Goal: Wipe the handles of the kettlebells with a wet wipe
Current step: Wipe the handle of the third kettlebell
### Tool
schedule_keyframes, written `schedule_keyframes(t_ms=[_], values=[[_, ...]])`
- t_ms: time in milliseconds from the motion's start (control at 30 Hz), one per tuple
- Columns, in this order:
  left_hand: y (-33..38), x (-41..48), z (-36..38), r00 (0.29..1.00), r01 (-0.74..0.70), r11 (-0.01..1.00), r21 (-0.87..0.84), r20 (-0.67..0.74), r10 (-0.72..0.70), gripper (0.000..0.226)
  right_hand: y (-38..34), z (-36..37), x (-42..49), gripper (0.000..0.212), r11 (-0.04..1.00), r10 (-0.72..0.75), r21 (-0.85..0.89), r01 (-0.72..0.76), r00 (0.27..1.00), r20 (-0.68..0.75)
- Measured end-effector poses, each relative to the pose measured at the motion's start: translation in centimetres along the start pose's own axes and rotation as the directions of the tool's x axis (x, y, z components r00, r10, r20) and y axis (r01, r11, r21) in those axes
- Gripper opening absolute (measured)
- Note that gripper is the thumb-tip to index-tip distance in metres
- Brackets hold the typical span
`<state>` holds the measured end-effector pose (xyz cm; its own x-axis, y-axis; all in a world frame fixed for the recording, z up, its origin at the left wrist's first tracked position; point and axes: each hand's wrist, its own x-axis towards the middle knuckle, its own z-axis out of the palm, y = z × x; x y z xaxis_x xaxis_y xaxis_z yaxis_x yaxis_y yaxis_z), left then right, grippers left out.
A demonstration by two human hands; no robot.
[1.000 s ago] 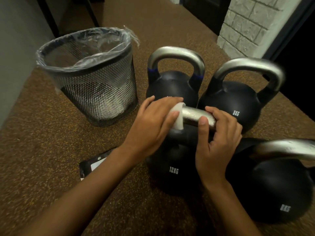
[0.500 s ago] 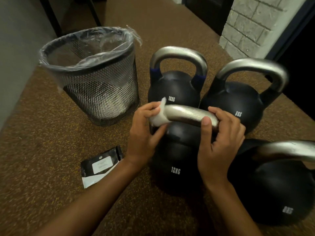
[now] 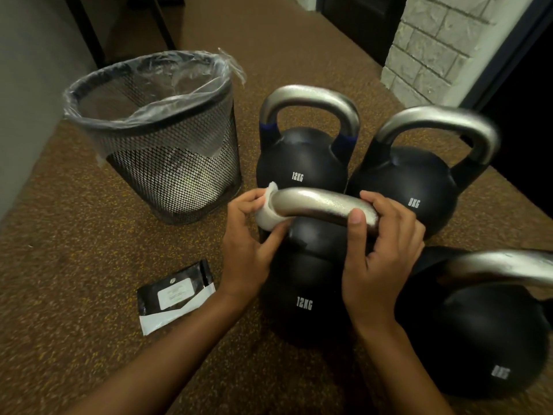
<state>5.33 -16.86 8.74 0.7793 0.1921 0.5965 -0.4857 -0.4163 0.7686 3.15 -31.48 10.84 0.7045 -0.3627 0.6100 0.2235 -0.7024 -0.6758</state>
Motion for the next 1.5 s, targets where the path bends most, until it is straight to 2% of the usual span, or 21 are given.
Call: schedule_keyframes(t_ms=[67, 167, 300, 367, 433, 533, 633, 733, 867, 967, 1067, 1167, 1233, 1367, 1500], values=[[0.3, 0.3, -0.1, 0.999, -0.029, 0.999, 0.027, 0.034, 0.028, 0.041, 0.0, 0.0, 0.0, 0.033, 1.0, -0.001, 0.0, 0.001, 1.0, -0.003], [1.1, 1.4, -0.3, 0.979, -0.158, 0.985, 0.07, 0.142, 0.147, 0.042, 0.0, 0.0, 0.0, 0.034, 1.0, 0.001, -0.008, -0.001, 1.0, -0.011], [2.3, 2.3, 0.0, 0.899, -0.371, 0.924, 0.09, 0.283, 0.333, 0.04, -0.1, 0.3, 0.0, 0.034, 1.0, 0.003, -0.013, -0.003, 1.0, -0.016], [2.0, 2.5, -0.2, 0.88, -0.404, 0.911, 0.085, 0.309, 0.362, 0.039, -0.1, 0.2, 0.0, 0.034, 1.0, 0.002, -0.015, -0.002, 1.0, -0.013], [1.0, 2.3, -0.8, 0.909, -0.332, 0.941, 0.058, 0.285, 0.304, 0.039, 0.0, 0.1, 0.0, 0.034, 1.0, 0.0, -0.015, 0.0, 1.0, -0.013], [0.2, 1.3, -1.5, 0.974, -0.127, 0.991, 0.051, 0.194, 0.115, 0.04, 0.1, 0.0, 0.0, 0.034, 1.0, 0.002, -0.003, -0.002, 1.0, -0.01], [0.4, 0.9, -1.5, 0.99, 0.003, 0.999, 0.045, 0.141, -0.009, 0.041, -0.1, 0.1, 0.0, 0.033, 1.0, 0.005, 0.0, -0.005, 1.0, -0.015], [0.9, 1.5, -1.4, 0.974, -0.102, 0.992, 0.069, 0.208, 0.085, 0.044, -0.1, 0.1, 0.0, 0.034, 1.0, 0.008, -0.01, -0.008, 1.0, -0.025], [1.6, 2.2, -0.9, 0.917, -0.297, 0.953, 0.066, 0.298, 0.265, 0.045, -0.1, 0.2, -0.1, 0.035, 1.0, 0.007, -0.02, -0.008, 1.0, -0.025], [1.7, 2.5, -0.6, 0.876, -0.381, 0.922, 0.067, 0.345, 0.337, 0.046, -0.1, 0.2, -0.1, 0.034, 1.0, 0.01, -0.018, -0.011, 1.0, -0.024], [1.0, 2.3, -1.1, 0.894, -0.33, 0.943, 0.044, 0.336, 0.297, 0.048, -0.1, 0.2, -0.1, 0.034, 1.0, 0.01, -0.016, -0.01, 1.0, -0.017], [0.3, 1.7, -1.8, 0.957, -0.121, 0.992, 0.047, 0.272, 0.104, 0.046, -0.1, 0.1, 0.0, 0.034, 1.0, 0.011, -0.009, -0.011, 1.0, -0.007], [0.4, 1.5, -2.1, 0.963, -0.032, 0.997, 0.067, 0.271, 0.012, 0.043, -0.1, 0.0, 0.0, 0.034, 1.0, 0.014, -0.007, -0.014, 1.0, -0.007], [1.1, 2.2, -2.1, 0.938, -0.12, 0.985, 0.122, 0.338, 0.073, 0.048, -0.1, 0.1, 0.0, 0.034, 1.0, 0.011, -0.012, -0.011, 1.0, -0.021], [2.7, 2.7, -1.9, 0.905, -0.169, 0.981, 0.093, 0.408, 0.117, 0.049, -0.2, 0.2, 0.0, 0.034, 1.0, 0.011, -0.015, -0.012, 1.0, -0.026]])
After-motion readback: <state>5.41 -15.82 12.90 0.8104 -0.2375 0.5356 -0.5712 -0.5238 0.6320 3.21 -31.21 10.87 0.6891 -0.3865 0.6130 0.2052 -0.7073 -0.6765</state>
